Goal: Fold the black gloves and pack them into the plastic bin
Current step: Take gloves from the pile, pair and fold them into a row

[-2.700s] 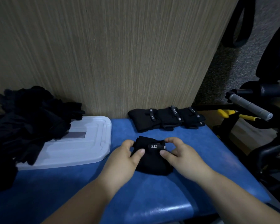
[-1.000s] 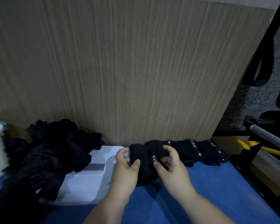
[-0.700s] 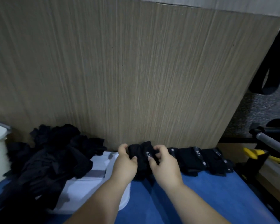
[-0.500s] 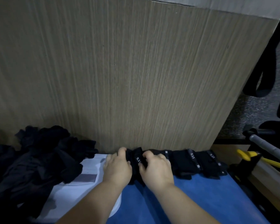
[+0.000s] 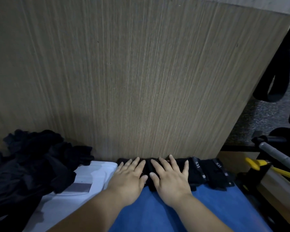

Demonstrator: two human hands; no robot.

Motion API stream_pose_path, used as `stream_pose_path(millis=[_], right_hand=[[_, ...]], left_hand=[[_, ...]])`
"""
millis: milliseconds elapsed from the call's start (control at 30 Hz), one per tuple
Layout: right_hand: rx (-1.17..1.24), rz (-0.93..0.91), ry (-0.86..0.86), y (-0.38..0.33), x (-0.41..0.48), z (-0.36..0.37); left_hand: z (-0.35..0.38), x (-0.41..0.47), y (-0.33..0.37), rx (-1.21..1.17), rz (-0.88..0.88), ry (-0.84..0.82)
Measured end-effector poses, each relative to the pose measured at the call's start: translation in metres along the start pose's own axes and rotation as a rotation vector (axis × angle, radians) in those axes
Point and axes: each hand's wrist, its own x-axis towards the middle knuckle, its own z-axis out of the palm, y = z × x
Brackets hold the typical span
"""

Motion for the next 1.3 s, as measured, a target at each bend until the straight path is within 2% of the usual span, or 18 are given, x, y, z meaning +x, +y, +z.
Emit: stream_pose_path(millis=[167, 733, 900, 1033, 1133, 1233, 1300], right_hand=[[0.014, 0.030, -0.091, 0.007, 0.001, 0.001], [0.044, 0.080, -0.092, 0.009, 0.002, 0.008], [0.039, 0.082, -0.128, 0.007, -0.001, -0.002], [0.094, 0.078, -0.025, 0.002, -0.004, -0.009], [0.114, 0.040, 0.141, -0.014, -0.009, -0.016], [0.170, -0.019, 0.296, -0.040, -0.013, -0.022], [0.246, -0.053, 0.280, -0.060, -0.016, -0.026]], left_hand=[[0.004, 0.006, 0.000, 0.081, 0.021, -0.053], [0.006, 0.013, 0.000, 0.108, 0.022, -0.124], [0.000, 0.009, 0.002, 0.037, 0.004, -0.072], [-0.009, -0.010, 0.000, -0.062, -0.020, -0.007], [-0.016, -0.032, -0.005, -0.139, -0.083, 0.046], [-0.024, -0.065, -0.016, -0.188, -0.195, 0.180], [-0.029, -0.090, -0.025, -0.167, -0.293, 0.289]])
